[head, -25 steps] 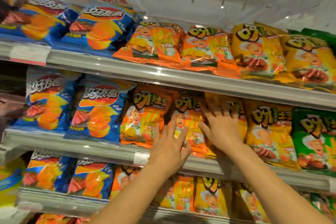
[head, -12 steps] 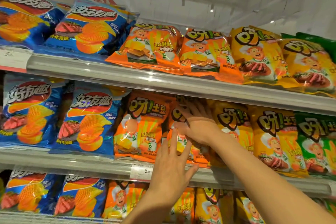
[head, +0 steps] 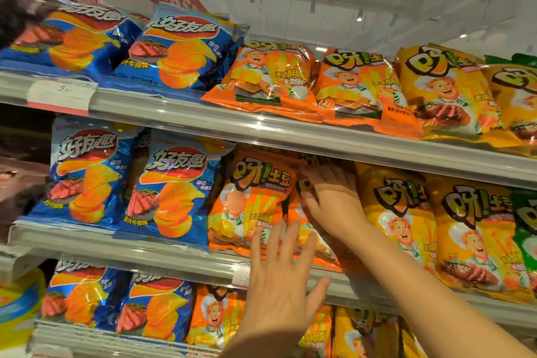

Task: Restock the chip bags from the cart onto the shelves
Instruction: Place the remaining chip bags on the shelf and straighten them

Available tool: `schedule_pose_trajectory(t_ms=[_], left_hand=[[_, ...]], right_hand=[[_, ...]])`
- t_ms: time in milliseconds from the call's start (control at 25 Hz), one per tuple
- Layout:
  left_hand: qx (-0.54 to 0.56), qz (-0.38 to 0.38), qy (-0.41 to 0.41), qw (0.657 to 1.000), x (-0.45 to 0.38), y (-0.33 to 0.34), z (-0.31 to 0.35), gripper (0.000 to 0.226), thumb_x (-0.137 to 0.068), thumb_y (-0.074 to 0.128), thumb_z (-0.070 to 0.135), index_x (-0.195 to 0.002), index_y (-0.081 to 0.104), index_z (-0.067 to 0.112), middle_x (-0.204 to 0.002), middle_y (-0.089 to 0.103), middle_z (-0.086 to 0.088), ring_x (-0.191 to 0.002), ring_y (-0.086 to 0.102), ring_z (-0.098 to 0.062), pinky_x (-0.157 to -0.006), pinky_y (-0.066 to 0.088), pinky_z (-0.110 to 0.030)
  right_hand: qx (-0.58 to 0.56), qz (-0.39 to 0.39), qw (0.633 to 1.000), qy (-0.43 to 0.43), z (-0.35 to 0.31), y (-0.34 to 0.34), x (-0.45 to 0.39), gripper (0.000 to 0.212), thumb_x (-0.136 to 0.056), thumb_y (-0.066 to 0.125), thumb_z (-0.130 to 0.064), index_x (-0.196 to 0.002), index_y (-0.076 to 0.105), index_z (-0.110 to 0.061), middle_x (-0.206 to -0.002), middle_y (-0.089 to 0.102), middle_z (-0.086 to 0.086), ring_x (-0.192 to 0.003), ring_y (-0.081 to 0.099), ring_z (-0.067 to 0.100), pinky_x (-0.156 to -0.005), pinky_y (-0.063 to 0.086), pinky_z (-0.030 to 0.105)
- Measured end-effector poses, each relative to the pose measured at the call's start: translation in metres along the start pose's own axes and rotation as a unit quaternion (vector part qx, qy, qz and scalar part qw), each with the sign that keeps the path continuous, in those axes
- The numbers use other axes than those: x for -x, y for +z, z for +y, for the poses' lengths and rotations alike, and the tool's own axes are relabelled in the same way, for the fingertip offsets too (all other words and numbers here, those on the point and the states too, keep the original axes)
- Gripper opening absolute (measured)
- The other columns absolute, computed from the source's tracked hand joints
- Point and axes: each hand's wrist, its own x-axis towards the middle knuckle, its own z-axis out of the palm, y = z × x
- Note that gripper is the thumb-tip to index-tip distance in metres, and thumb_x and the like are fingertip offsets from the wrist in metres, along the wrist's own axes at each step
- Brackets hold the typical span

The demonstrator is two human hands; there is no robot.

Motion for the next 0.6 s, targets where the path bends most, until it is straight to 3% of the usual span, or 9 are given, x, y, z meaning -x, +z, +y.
schedule_pose_trajectory(t_ms=[80, 160, 200, 280, 400, 520, 600], left_hand=[[-0.003, -0.003, -0.031, 1.0, 0.008, 0.003, -0.014, 0.072, -0.093, 0.035, 0.065, -0.151, 0.045, 0.025, -0.16, 0.037, -0.011, -0.149, 0.03, -0.037, -0.119, 0.01, -0.061], [-0.007, -0.025, -0.019, 0.999, 0.016, 0.017, -0.03, 0.079, -0.096, 0.023, 0.07, -0.161, 0.018, 0.025, -0.17, 0.003, -0.008, -0.156, -0.004, -0.032, -0.124, -0.012, -0.052], [0.003, -0.024, -0.005, 1.0, 0.017, 0.02, -0.036, 0.08, -0.096, 0.022, 0.071, -0.162, 0.015, 0.025, -0.17, 0.0, -0.007, -0.156, -0.008, -0.03, -0.123, -0.014, -0.049], [0.018, 0.006, 0.017, 1.0, 0.018, 0.023, -0.042, 0.079, -0.096, 0.023, 0.071, -0.161, 0.021, 0.025, -0.169, 0.011, -0.007, -0.157, -0.001, -0.027, -0.124, -0.01, -0.046], [0.053, 0.007, 0.029, 0.998, 0.023, 0.019, -0.047, 0.077, -0.097, 0.024, 0.07, -0.161, 0.018, 0.027, -0.169, 0.015, -0.003, -0.157, -0.005, -0.021, -0.125, -0.007, -0.043], [0.101, 0.063, 0.073, 0.99, 0.043, 0.017, -0.045, 0.064, -0.1, 0.045, 0.054, -0.153, 0.04, 0.018, -0.161, 0.035, -0.008, -0.155, 0.015, -0.026, -0.126, 0.007, -0.046], [0.134, 0.106, 0.087, 0.981, 0.07, 0.028, -0.043, 0.049, -0.094, 0.061, 0.04, -0.136, 0.06, 0.014, -0.146, 0.054, -0.011, -0.146, 0.038, -0.03, -0.121, 0.026, -0.048]], right_hand=[[-0.053, -0.028, 0.998, -0.016, -0.013, 0.001, -0.004, 0.044, -0.1, 0.042, -0.044, -0.141, 0.047, -0.03, -0.142, 0.055, 0.009, -0.129, 0.051, 0.031, -0.105, 0.04, 0.04], [-0.074, -0.077, 0.994, -0.008, -0.025, 0.004, -0.016, 0.049, -0.103, 0.038, -0.041, -0.151, 0.035, -0.034, -0.156, 0.041, 0.006, -0.142, 0.038, 0.028, -0.115, 0.028, 0.044], [-0.073, -0.093, 0.993, -0.005, -0.028, 0.006, -0.022, 0.052, -0.103, 0.037, -0.04, -0.154, 0.029, -0.035, -0.161, 0.032, 0.004, -0.148, 0.028, 0.027, -0.119, 0.021, 0.047], [-0.056, -0.125, 0.99, -0.008, -0.032, 0.008, -0.031, 0.055, -0.103, 0.035, -0.037, -0.157, 0.022, -0.034, -0.165, 0.023, 0.002, -0.152, 0.018, 0.027, -0.122, 0.015, 0.052], [-0.031, -0.135, 0.99, -0.013, -0.04, 0.008, -0.03, 0.055, -0.103, 0.035, -0.038, -0.156, 0.023, -0.033, -0.164, 0.026, 0.003, -0.15, 0.021, 0.029, -0.12, 0.018, 0.055], [-0.015, -0.047, 0.999, 0.007, -0.055, 0.001, -0.009, 0.051, -0.103, 0.039, -0.045, -0.151, 0.035, -0.029, -0.156, 0.039, 0.009, -0.145, 0.031, 0.032, -0.117, 0.023, 0.055], [-0.074, 0.034, 0.995, -0.05, -0.063, 0.0, 0.02, 0.046, -0.102, 0.044, -0.039, -0.142, 0.05, -0.018, -0.14, 0.054, 0.015, -0.132, 0.045, 0.037, -0.112, 0.032, 0.048]])
